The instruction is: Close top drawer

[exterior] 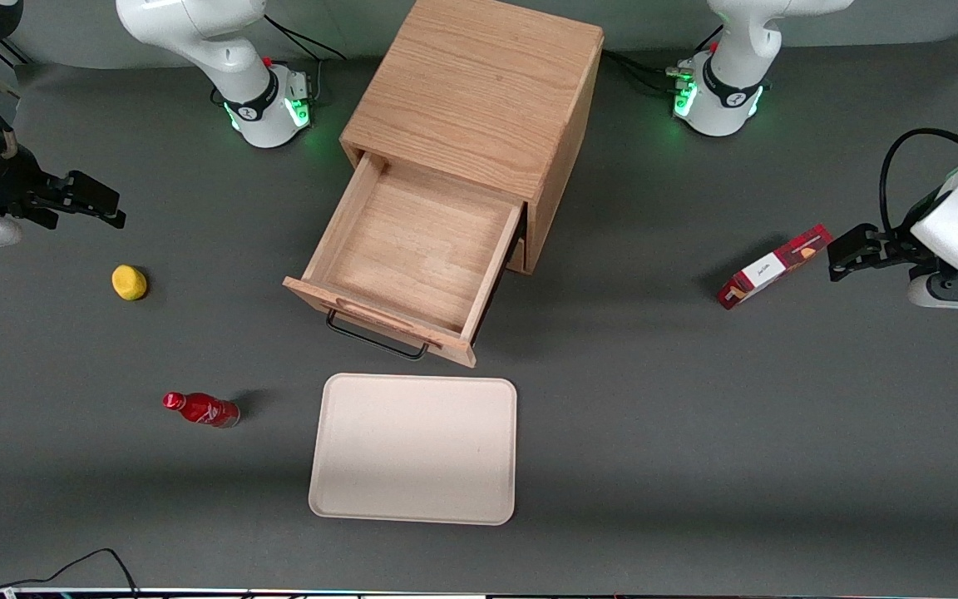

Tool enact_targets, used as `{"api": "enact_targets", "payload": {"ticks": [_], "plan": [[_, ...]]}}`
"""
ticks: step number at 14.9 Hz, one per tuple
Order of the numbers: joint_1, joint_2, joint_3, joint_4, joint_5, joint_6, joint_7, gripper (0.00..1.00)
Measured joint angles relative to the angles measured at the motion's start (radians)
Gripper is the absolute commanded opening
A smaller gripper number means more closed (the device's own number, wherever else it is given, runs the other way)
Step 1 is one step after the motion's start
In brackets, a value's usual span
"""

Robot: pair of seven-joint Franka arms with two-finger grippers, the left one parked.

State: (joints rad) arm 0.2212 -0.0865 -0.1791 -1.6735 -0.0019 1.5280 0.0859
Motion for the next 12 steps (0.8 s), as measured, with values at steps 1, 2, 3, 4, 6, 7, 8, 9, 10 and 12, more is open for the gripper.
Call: {"api": "enact_targets", "payload": {"ticks": [1, 2, 3, 4, 6, 7, 8, 9, 10, 12], "plan": [[0.0, 0.0, 0.0, 0.0, 0.0, 0.0, 0.0, 1.0], [0.0, 0.0, 0.0, 0.0, 0.0, 0.0, 0.0, 1.0], [0.0, 0.0, 0.001, 0.0, 0.0, 0.0, 0.0, 1.0], [0.0, 0.0, 0.001, 0.0, 0.0, 0.0, 0.0, 1.0], [0.001, 0.0, 0.002, 0.0, 0.0, 0.0, 0.0, 1.0], [0.001, 0.0, 0.002, 0.0, 0.0, 0.0, 0.0, 1.0], [0.001, 0.001, 0.002, 0.0, 0.0, 0.0, 0.0, 1.0], [0.001, 0.001, 0.002, 0.001, 0.0, 0.0, 0.0, 1.0], [0.001, 0.001, 0.002, 0.003, 0.0, 0.0, 0.0, 1.0], [0.004, 0.003, 0.007, 0.018, 0.0, 0.001, 0.0, 1.0]]}}
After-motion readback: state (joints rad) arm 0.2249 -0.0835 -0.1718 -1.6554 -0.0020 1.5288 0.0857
